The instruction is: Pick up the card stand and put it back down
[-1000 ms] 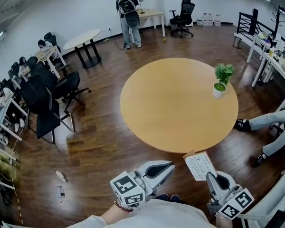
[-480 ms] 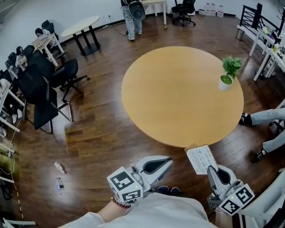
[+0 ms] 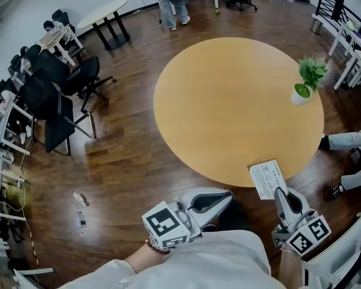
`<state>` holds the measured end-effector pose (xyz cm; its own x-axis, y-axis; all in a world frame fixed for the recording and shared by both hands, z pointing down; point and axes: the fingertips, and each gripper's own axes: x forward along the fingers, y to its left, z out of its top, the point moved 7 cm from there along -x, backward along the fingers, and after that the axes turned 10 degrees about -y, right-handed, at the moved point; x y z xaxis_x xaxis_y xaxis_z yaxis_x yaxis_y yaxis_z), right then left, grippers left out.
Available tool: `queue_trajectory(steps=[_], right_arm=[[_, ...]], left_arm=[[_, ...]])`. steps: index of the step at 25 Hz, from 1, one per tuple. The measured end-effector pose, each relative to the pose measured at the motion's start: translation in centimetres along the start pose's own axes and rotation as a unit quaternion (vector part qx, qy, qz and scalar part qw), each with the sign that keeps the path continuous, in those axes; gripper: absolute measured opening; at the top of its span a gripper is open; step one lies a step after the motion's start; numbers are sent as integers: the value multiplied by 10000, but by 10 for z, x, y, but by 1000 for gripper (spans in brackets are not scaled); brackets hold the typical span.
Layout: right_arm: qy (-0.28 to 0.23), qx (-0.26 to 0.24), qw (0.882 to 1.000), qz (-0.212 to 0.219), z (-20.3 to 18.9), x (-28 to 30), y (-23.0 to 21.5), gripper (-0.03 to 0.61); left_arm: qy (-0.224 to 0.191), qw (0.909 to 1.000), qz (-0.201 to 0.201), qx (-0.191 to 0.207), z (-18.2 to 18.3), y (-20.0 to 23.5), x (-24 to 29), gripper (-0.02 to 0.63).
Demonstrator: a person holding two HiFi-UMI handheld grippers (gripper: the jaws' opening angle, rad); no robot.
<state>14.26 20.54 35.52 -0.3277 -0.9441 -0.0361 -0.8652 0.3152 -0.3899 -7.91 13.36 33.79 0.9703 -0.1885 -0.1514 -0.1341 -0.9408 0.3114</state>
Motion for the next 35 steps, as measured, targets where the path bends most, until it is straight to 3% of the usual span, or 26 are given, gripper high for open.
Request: queue_trajectory(steps=[4, 9, 13, 17, 21, 27, 30, 35], right_arm=[[470, -25, 9988, 128, -3, 50, -65, 21], [1021, -300, 9938, 319, 37, 119, -148, 21], [923, -363, 9947, 283, 21, 205, -220, 21], [1263, -363, 9903, 446, -12, 281, -272, 21], [1593, -362, 9840, 715, -41, 339, -304, 21], [1993, -583, 9739, 914, -81, 394, -330, 21], [1983, -683, 9736, 899, -96, 409, -338, 23], [1813, -921, 9747, 926, -124, 420, -344, 25]], left_arm=[[-243, 9992, 326, 0, 13, 36, 28, 2], [-695, 9938, 817, 277, 68, 59, 71, 2], [-816, 9842, 1568, 74, 46, 113, 55, 2], [-613, 9736, 2195, 101, 41, 150, 50, 2], [-328, 9692, 2427, 262, 54, 167, 66, 2], [-197, 9578, 2862, -159, 44, 194, 58, 2], [-133, 9544, 2976, -221, 36, 208, 54, 2], [30, 9567, 2902, -243, 17, 223, 53, 2]])
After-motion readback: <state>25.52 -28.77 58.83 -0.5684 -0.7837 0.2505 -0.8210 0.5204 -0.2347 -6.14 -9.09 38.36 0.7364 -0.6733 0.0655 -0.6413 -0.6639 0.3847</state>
